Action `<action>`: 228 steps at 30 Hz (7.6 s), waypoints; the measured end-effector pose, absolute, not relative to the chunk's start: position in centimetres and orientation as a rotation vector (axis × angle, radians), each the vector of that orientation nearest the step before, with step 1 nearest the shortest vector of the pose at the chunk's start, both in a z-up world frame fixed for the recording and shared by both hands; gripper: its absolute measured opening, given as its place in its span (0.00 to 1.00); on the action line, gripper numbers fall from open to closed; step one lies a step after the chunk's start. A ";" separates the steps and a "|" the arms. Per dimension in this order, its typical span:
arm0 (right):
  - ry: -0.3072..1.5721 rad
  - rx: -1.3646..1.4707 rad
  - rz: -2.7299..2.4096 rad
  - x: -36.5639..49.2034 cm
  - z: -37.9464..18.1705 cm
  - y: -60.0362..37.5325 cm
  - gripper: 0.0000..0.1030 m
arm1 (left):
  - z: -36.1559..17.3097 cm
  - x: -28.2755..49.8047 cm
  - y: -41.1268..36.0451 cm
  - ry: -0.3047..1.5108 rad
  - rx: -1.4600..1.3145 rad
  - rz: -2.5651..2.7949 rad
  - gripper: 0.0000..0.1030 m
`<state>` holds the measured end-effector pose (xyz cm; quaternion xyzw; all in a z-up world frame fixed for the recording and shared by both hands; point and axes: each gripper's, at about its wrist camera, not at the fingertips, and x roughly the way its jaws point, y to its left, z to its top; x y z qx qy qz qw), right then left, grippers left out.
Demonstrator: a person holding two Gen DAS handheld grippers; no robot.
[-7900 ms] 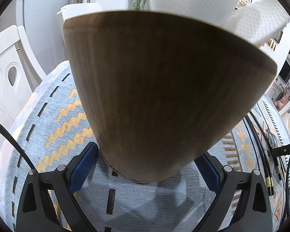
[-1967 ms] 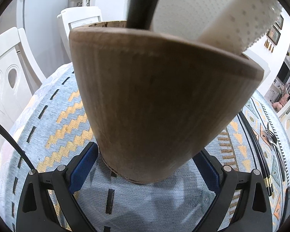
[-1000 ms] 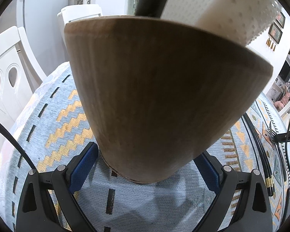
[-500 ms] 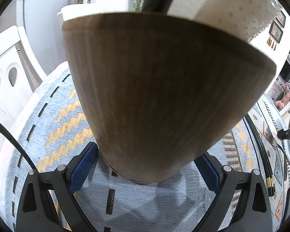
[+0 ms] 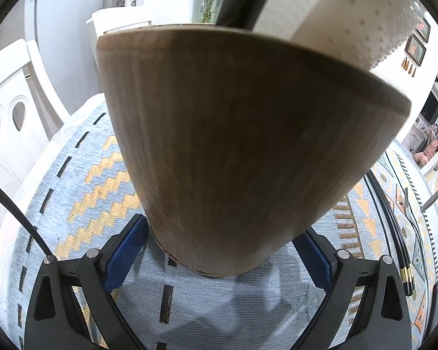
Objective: Organize utensils
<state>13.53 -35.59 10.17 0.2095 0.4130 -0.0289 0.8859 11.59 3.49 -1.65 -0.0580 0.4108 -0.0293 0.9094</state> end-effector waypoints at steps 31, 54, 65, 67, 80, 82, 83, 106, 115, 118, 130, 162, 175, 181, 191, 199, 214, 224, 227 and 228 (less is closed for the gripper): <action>0.538 0.474 0.518 19.4 27.2 -19.4 0.04 | -1.6 11.5 3.7 0.844 -0.123 -0.060 0.94; 0.779 0.261 0.617 22.1 18.2 -6.8 0.09 | -0.8 9.9 4.2 0.796 -0.143 -0.063 0.94; 0.756 0.351 0.591 19.3 19.0 -11.6 0.35 | -0.8 10.3 4.2 0.813 -0.131 -0.065 0.94; 0.741 0.361 0.590 18.8 19.4 -12.0 0.40 | -0.9 10.3 4.1 0.818 -0.124 -0.065 0.94; 0.816 0.520 0.273 14.3 11.2 -19.8 0.68 | -1.4 11.5 2.8 0.841 -0.095 -0.053 0.94; 0.878 0.535 0.237 14.1 8.7 -20.3 0.68 | -1.2 11.6 2.5 0.844 -0.091 -0.050 0.94; 0.900 0.547 0.225 14.0 7.7 -20.6 0.68 | -1.2 11.7 2.3 0.850 -0.089 -0.049 0.94; 0.896 0.141 -0.117 10.4 -4.2 -20.5 0.68 | -3.0 12.7 1.9 0.876 -0.073 -0.016 0.94; 0.929 0.211 -0.161 12.2 -0.2 -24.7 0.68 | -3.2 12.7 1.3 0.877 -0.056 -0.006 0.94; 0.993 0.248 -0.181 14.1 -0.1 -27.3 0.63 | -3.3 12.7 1.0 0.875 -0.046 -0.001 0.94; 1.295 0.112 -0.185 19.4 -3.9 -28.2 0.34 | -3.5 12.6 0.2 0.874 -0.021 0.015 0.95; 1.141 0.629 -0.134 13.4 -2.9 -31.5 0.02 | -4.3 13.3 0.2 0.895 -0.026 0.004 0.95; 1.154 0.683 -0.075 14.0 -2.2 -30.8 0.06 | -4.0 13.3 0.4 0.894 -0.030 0.004 0.95; 1.153 0.674 -0.064 14.5 -2.1 -30.4 0.06 | -4.0 13.3 0.4 0.894 -0.030 0.004 0.95; 1.200 0.670 0.016 15.5 -0.4 -33.8 0.13 | -3.8 13.2 0.5 0.893 -0.034 0.001 0.95; 1.359 0.646 0.045 17.0 -1.3 -36.0 0.60 | -3.7 13.1 1.0 0.892 -0.048 -0.007 0.95; 1.461 -0.013 -0.027 20.4 -3.5 -26.0 0.08 | -3.2 13.0 2.0 0.888 -0.079 -0.025 0.95; 1.128 0.354 0.109 14.2 4.2 -30.7 0.03 | -3.0 12.9 2.2 0.890 -0.076 -0.024 0.95; 1.047 0.386 0.112 12.7 5.8 -31.3 0.03 | -2.9 12.9 2.3 0.890 -0.075 -0.023 0.95; 1.020 0.399 0.118 12.3 6.2 -31.5 0.03 | -2.9 12.9 2.3 0.891 -0.075 -0.023 0.95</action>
